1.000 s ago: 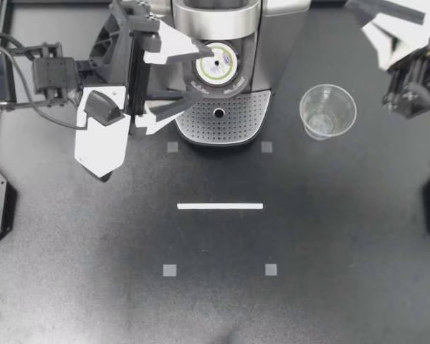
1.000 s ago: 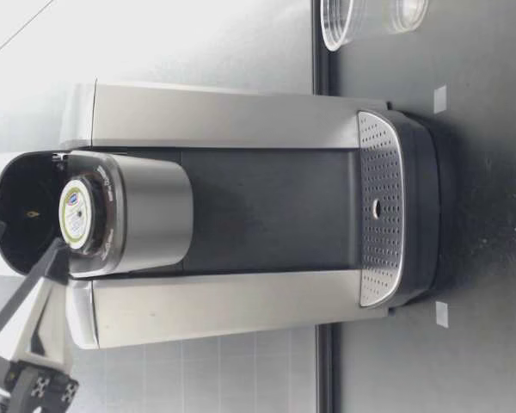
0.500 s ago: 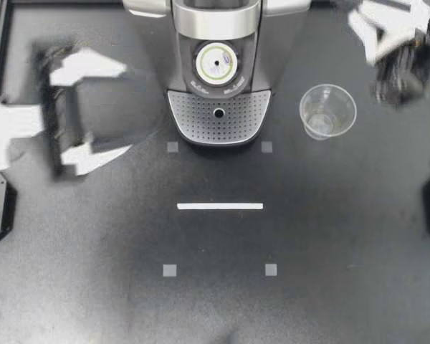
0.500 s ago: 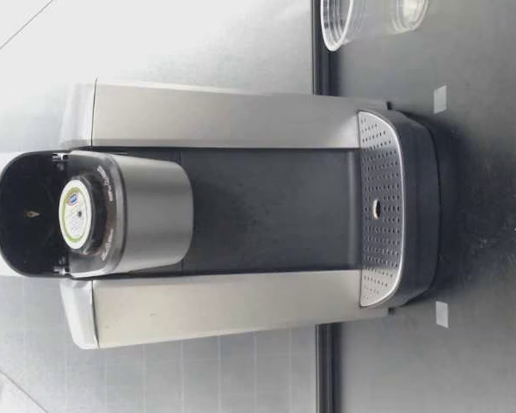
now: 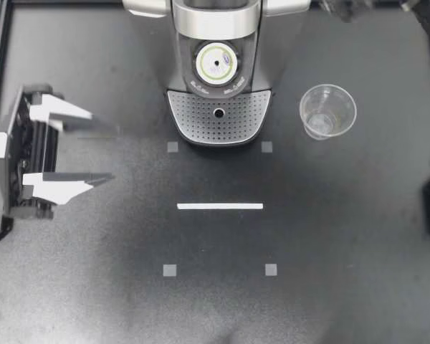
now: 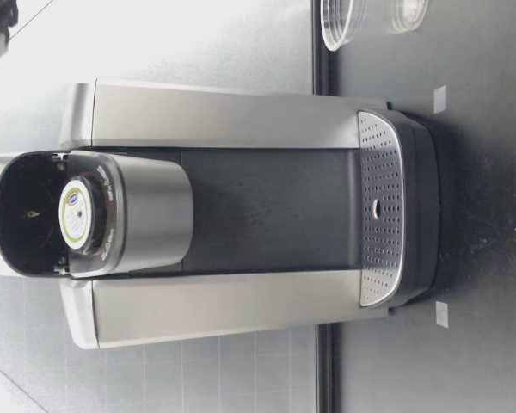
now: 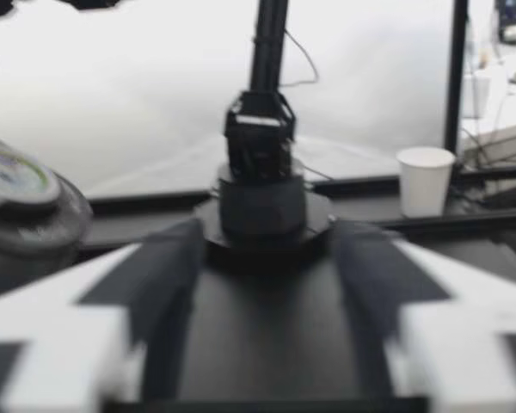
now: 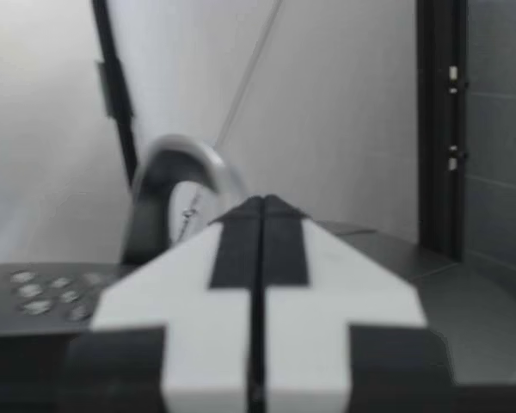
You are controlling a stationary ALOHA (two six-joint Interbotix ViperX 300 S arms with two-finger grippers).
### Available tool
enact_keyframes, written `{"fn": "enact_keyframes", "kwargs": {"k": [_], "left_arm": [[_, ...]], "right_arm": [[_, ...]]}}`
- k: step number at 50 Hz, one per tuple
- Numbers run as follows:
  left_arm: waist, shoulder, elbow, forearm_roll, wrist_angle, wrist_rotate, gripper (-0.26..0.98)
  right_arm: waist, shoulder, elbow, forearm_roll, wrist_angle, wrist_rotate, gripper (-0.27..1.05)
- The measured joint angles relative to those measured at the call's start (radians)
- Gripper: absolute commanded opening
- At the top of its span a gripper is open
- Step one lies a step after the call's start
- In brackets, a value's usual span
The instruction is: Place the coffee capsule inside the capsule container, then place the cup onto the center of the cup tray, then push the 'Hot Water' and 'Travel Mug' buttons.
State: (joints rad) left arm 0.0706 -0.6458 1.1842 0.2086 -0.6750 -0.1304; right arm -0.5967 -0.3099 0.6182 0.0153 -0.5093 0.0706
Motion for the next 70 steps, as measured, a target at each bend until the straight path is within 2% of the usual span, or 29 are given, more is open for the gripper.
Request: {"fn": "enact_keyframes", "kwargs": {"k": [9, 21, 31, 56, 70], "left_arm": [[-0.008, 0.002, 0.015, 0.0, 0.0, -0.014, 0.22], [-0.008, 0.0, 0.017, 0.0, 0.0, -0.014, 0.21], [-0.008, -0.011, 0.017, -0.002, -0.002, -0.005, 0.21], [-0.009, -0.017, 0.017, -0.005, -0.002, 0.003, 0.21], [-0.009, -0.017, 0.017, -0.005, -0.002, 0.003, 0.21]], "right_arm": [[-0.035, 0.081, -0.072, -0.008, 0.041, 0.0, 0.03], [-0.04, 0.153, -0.123, -0.012, 0.048, 0.003, 0.03], [-0.034, 0.158, -0.137, -0.014, 0.046, 0.005, 0.03], [0.057, 0.124, -0.123, -0.035, 0.048, 0.005, 0.03], [0.166, 0.071, -0.057, -0.038, 0.046, 0.009, 0.03]]}}
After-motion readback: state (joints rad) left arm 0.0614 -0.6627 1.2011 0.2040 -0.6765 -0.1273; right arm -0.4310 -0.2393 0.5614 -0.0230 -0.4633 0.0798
